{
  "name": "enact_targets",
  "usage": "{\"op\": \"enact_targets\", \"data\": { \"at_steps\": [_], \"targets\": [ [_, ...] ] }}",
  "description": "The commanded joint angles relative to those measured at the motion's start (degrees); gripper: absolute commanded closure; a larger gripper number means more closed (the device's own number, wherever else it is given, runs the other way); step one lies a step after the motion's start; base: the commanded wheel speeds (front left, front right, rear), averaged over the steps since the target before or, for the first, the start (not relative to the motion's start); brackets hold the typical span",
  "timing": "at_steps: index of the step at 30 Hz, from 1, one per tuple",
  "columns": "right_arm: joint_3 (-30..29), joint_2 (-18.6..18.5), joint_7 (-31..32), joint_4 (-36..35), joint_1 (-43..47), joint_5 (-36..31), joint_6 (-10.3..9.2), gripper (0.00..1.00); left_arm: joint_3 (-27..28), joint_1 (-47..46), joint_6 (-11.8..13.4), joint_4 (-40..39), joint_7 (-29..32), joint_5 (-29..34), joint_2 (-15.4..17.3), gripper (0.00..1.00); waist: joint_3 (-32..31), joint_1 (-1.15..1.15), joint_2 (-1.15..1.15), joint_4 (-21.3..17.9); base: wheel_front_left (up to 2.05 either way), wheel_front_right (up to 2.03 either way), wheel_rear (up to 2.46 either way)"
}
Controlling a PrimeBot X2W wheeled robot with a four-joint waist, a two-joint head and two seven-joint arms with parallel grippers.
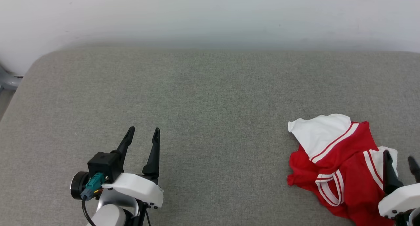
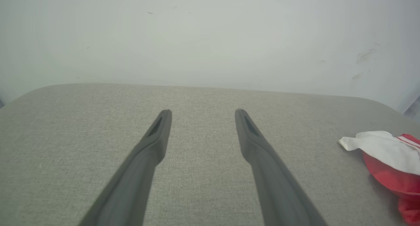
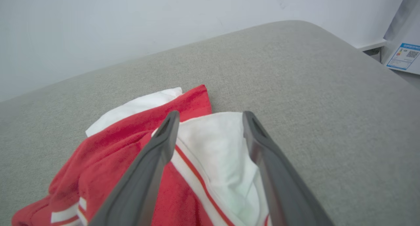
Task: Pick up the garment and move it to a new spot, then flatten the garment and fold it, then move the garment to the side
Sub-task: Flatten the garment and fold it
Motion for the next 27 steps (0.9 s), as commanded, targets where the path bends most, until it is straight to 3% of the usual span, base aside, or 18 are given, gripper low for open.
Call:
{"op": "enact_targets", "data": {
  "at_steps": [1, 6, 11, 20, 27],
  "targets": [
    [0.3, 0.3, -2.3, -1.2, -0.3, -1.2, -0.06, 0.0, 0.0, 0.6, 0.0, 0.2, 0.1, -0.3, 0.1, 0.0, -0.6, 0.0, 0.0, 0.4, 0.0, 0.0, 0.0],
    [3.4, 0.5, -9.0, -5.6, 1.3, -4.6, -0.06, 0.0, -0.3, 1.3, 0.3, 0.4, 0.2, -0.5, 0.4, 0.0, -2.0, 0.0, 0.0, 0.8, 0.0, 0.0, 0.0],
    [8.5, 0.5, -10.4, -9.6, 3.3, -6.2, -0.06, 0.0, -0.4, 2.3, 0.7, 0.6, 0.7, -0.7, 0.7, 0.0, -3.4, 0.0, 0.0, 0.9, 0.0, 0.0, 0.0],
    [13.2, 0.5, -9.2, -16.4, 8.9, -6.3, -0.05, 0.0, -0.7, 3.8, 1.2, 0.2, 1.5, -1.0, 1.4, 0.0, -5.2, 0.0, 0.0, 0.2, 0.0, 0.0, 0.0],
    [13.9, 0.5, -4.0, -18.1, 11.7, -4.2, -0.06, 0.0, -0.9, 4.0, 1.7, -0.5, 2.0, -1.1, 1.8, 0.0, -5.2, 0.0, 0.0, -0.6, 0.0, 0.0, 0.0]
  ]
}}
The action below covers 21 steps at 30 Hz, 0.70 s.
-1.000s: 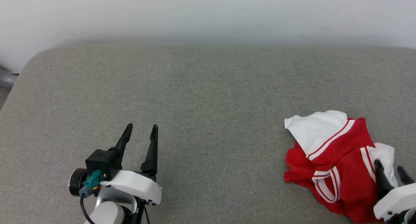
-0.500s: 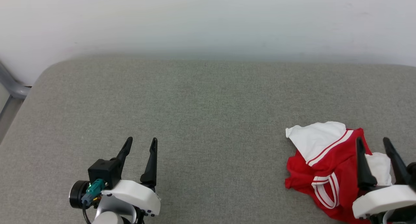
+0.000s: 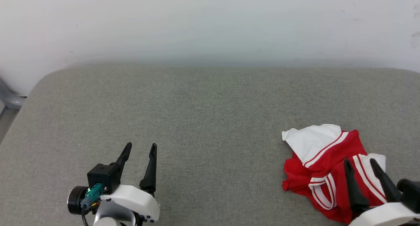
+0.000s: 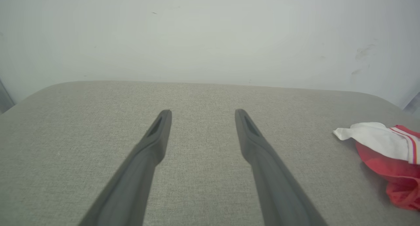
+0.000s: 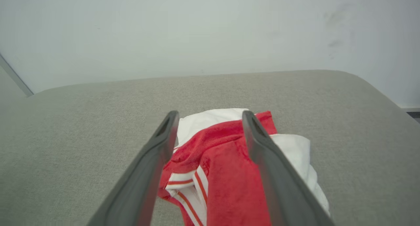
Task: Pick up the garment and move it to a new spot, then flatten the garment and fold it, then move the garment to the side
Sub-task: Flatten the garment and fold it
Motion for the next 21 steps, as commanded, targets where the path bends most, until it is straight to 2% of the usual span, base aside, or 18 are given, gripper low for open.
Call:
{"op": "enact_targets", "data": {
  "at_steps": [1, 6, 8, 16, 21],
  "targets": [
    [0.2, 0.1, 1.7, 0.6, 0.8, 1.1, -0.06, 0.0, -0.1, 0.3, 0.2, -0.3, 0.1, -0.1, 0.1, 0.0, 0.3, 0.01, 0.0, -0.1, 0.0, 0.0, 0.0],
    [1.5, 0.0, 9.8, 3.6, -2.5, 1.2, -0.06, 0.0, -0.4, -1.2, 0.1, -0.9, 0.0, -0.1, -0.2, 0.0, 2.3, 0.01, 0.0, 0.3, 0.0, 0.0, 0.0],
    [2.5, -1.2, 13.2, 4.4, -5.4, 1.7, -0.06, 0.0, -0.3, -1.9, -0.1, -1.1, -0.2, -0.1, -0.4, 0.0, 3.7, 0.01, 0.0, 0.7, 0.0, 0.0, 0.0],
    [13.1, -12.2, 27.7, 9.6, -19.5, 6.7, -0.06, 0.0, -0.1, -4.9, -1.1, -0.1, -1.2, 0.1, -1.4, 0.0, 8.8, 0.01, 0.0, 3.4, 0.0, 0.0, 0.0],
    [17.9, -17.0, 35.8, 17.3, -25.4, 9.2, -0.06, 0.0, -0.4, -6.7, -2.0, 1.0, -1.8, 0.6, -2.7, 0.0, 10.9, 0.01, 0.0, 5.5, 0.0, 0.0, 0.0]
  ]
}}
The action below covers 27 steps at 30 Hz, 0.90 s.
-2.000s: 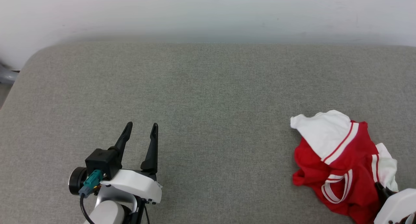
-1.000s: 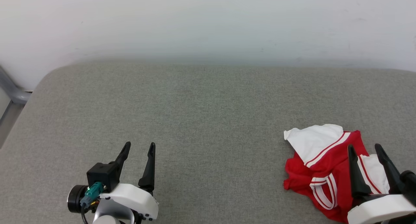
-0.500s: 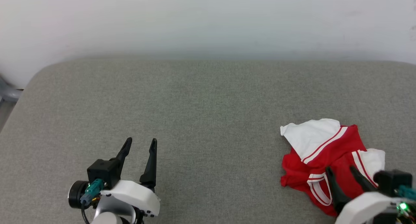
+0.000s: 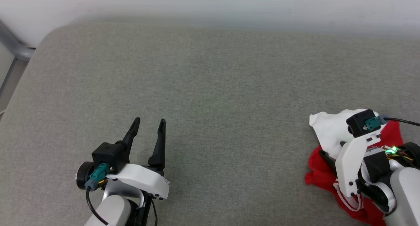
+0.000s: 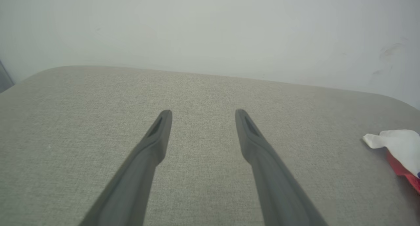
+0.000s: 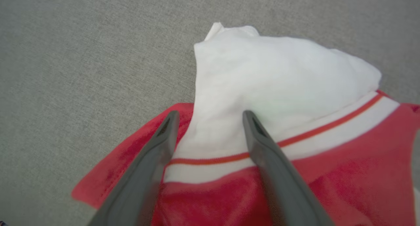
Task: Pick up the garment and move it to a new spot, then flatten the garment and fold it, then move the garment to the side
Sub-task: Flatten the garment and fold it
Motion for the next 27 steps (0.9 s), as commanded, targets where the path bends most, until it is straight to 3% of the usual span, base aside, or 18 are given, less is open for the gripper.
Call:
{"op": "enact_targets", "data": {
  "at_steps": [1, 9, 10, 11, 12, 21, 27],
  "targets": [
    [1.3, -1.1, 2.1, 2.6, -1.9, 1.1, -0.06, 0.0, -0.3, -1.1, -0.6, 0.5, -0.4, 0.5, -0.6, 0.0, 1.5, -0.01, 0.0, 1.6, 0.0, 0.0, 0.0],
    [5.4, -1.5, 9.5, 14.6, -2.4, 4.2, -0.06, 0.0, 0.4, -2.6, -1.4, 2.0, -0.9, 1.2, -1.7, 0.0, 3.4, -0.01, 0.0, 2.4, 0.0, 0.0, 0.0],
    [5.8, -1.2, 10.0, 15.6, -2.1, 4.7, -0.06, 0.33, 0.4, -2.6, -1.5, 2.2, -0.9, 1.1, -1.8, 0.0, 3.4, -0.01, 0.0, 2.4, 0.0, 0.0, 0.0],
    [6.1, -1.0, 10.0, 16.4, -2.0, 5.0, -0.06, 0.75, 0.5, -2.6, -1.5, 2.4, -1.0, 1.2, -1.9, 0.0, 3.4, -0.01, 0.0, 2.4, 0.0, 0.0, 0.0],
    [6.5, -0.9, 9.7, 16.8, -2.0, 5.3, -0.05, 1.0, 0.6, -2.6, -1.7, 2.6, -1.0, 1.3, -2.0, 0.0, 3.4, -0.01, 0.0, 2.3, 0.0, 0.0, 0.0],
    [9.6, 1.1, -3.9, 8.3, -8.1, 5.7, -0.04, 1.0, 0.8, -1.5, -2.0, 3.4, -1.1, 2.2, -1.9, 0.0, 0.5, -0.01, 0.0, 1.2, 0.0, 0.0, 0.0],
    [16.6, 4.5, -9.9, 1.4, -8.0, 6.8, -0.04, 1.0, 0.6, -0.6, -1.6, 2.9, -1.1, 2.4, -1.6, 0.0, -1.2, -0.01, 0.0, 0.7, 0.0, 0.0, 0.0]
  ]
}}
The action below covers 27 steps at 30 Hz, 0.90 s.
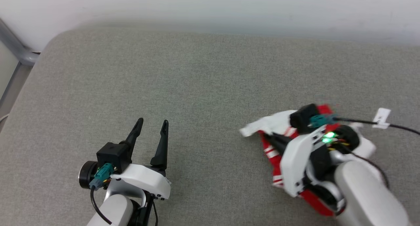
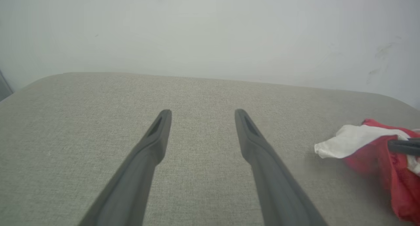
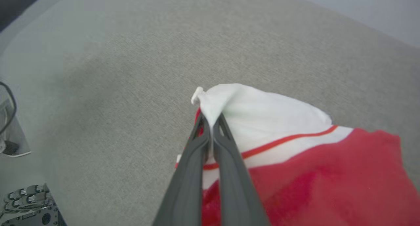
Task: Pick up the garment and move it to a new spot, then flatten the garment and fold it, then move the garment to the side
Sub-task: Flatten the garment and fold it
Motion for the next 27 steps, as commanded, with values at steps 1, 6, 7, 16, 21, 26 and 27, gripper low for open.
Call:
{"op": "enact_targets", "data": {
  "at_steps": [1, 6, 7, 16, 21, 26, 27],
  "targets": [
    [1.5, 1.1, -1.0, -1.2, -0.3, 0.4, -0.02, 1.0, 0.1, 0.5, 0.2, -0.1, -0.4, 0.3, 0.1, 0.0, -0.4, 0.0, 0.0, -0.2, 0.0, 0.0, 0.0],
    [11.3, 2.8, -2.6, -4.0, 2.7, 3.0, -0.03, 1.0, -0.2, 1.0, 0.3, -0.6, 0.1, 0.1, 0.6, 0.0, -0.8, 0.0, 0.0, -0.2, 0.0, 0.0, 0.0],
    [12.5, 2.9, -2.7, -3.6, 3.4, 3.6, -0.03, 1.0, -0.3, 1.0, 0.4, -0.7, 0.2, 0.0, 0.6, 0.0, -0.8, 0.0, 0.0, -0.2, 0.0, 0.0, 0.0],
    [14.1, 4.8, -11.9, -0.1, 6.7, 5.5, -0.03, 0.0, -0.7, 1.9, 0.7, -0.6, 0.4, -0.5, 0.8, 0.0, -1.3, 0.0, 0.0, -0.4, 0.0, 0.0, 0.0],
    [10.7, 6.7, -23.5, -2.6, 8.3, 3.4, -0.03, 0.0, -0.7, 3.1, 1.1, -0.3, 0.6, -0.9, 1.1, 0.0, -3.1, 0.0, 0.0, -1.1, 0.0, 0.0, 0.0],
    [2.4, 8.3, -30.0, -4.3, 11.8, -0.5, -0.03, 0.0, -0.9, 4.5, 1.6, -0.3, 1.0, -1.1, 1.2, 0.0, -5.4, 0.0, 0.0, -1.9, 0.0, 0.0, 0.0],
    [0.0, 8.8, -30.7, -4.6, 12.8, -1.5, -0.03, 0.0, -0.9, 4.8, 1.7, -0.3, 1.1, -1.2, 1.3, 0.0, -5.9, 0.0, 0.0, -2.0, 0.0, 0.0, 0.0]
  ]
}}
